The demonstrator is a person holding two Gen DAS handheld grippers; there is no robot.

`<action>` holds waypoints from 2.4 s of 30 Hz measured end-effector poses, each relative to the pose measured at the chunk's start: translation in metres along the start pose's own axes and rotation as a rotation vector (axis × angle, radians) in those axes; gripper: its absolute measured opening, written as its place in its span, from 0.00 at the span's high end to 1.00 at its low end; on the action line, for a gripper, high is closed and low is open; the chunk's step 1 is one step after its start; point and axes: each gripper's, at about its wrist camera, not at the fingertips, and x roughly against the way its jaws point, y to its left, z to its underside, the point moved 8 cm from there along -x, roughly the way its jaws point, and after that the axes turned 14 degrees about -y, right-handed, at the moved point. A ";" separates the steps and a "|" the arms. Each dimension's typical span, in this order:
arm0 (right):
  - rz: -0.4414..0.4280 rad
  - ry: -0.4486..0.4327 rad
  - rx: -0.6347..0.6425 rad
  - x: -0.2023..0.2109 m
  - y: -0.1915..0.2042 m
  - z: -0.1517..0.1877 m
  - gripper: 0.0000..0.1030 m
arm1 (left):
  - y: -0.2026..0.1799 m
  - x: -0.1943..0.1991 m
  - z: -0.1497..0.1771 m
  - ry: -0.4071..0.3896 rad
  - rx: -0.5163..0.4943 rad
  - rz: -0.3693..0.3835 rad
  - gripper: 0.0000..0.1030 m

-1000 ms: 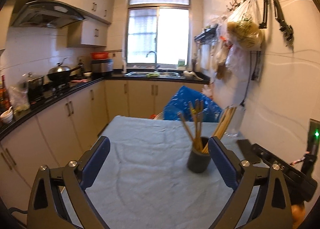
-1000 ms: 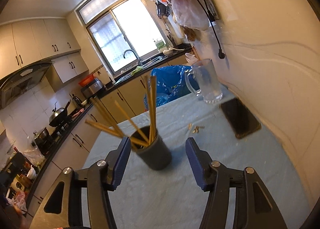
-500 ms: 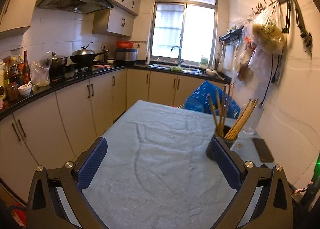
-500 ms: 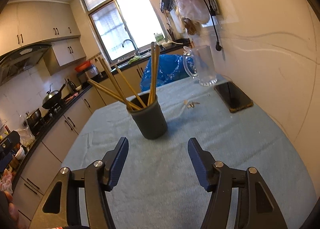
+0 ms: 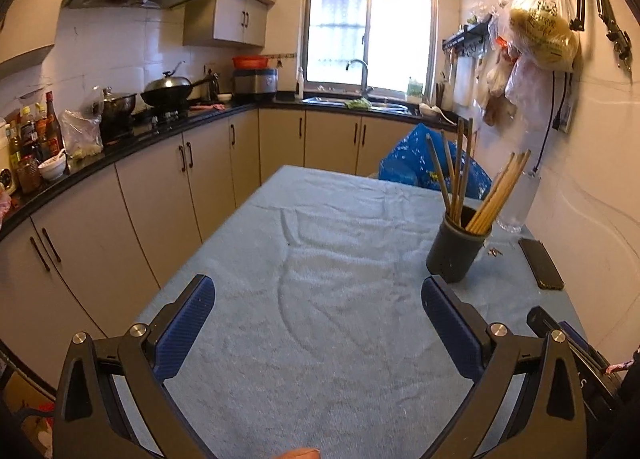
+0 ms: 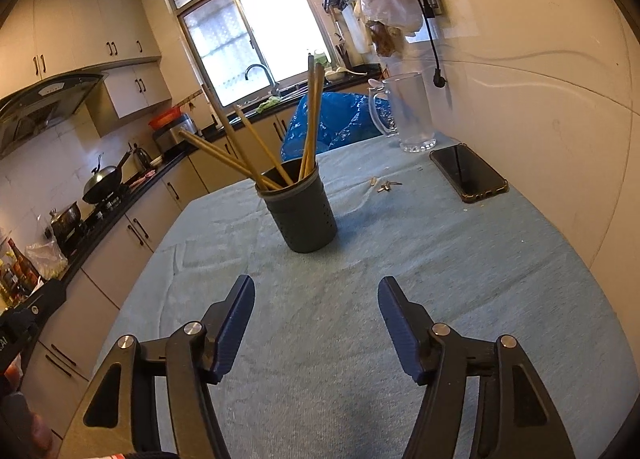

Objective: Organize utensils

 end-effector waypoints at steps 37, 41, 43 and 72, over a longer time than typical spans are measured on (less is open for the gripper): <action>0.104 -0.078 0.150 0.010 0.000 -0.004 0.27 | -0.019 -0.007 0.026 0.077 -0.051 0.042 0.00; 0.107 -0.081 0.173 0.011 0.002 -0.004 0.26 | -0.019 -0.006 0.027 0.077 -0.054 0.044 0.00; 0.107 -0.081 0.185 0.011 0.003 -0.004 0.26 | -0.019 -0.006 0.027 0.077 -0.053 0.044 0.00; 0.132 -0.095 0.263 0.015 0.001 -0.005 0.19 | -0.018 -0.003 0.034 0.110 -0.036 0.074 0.00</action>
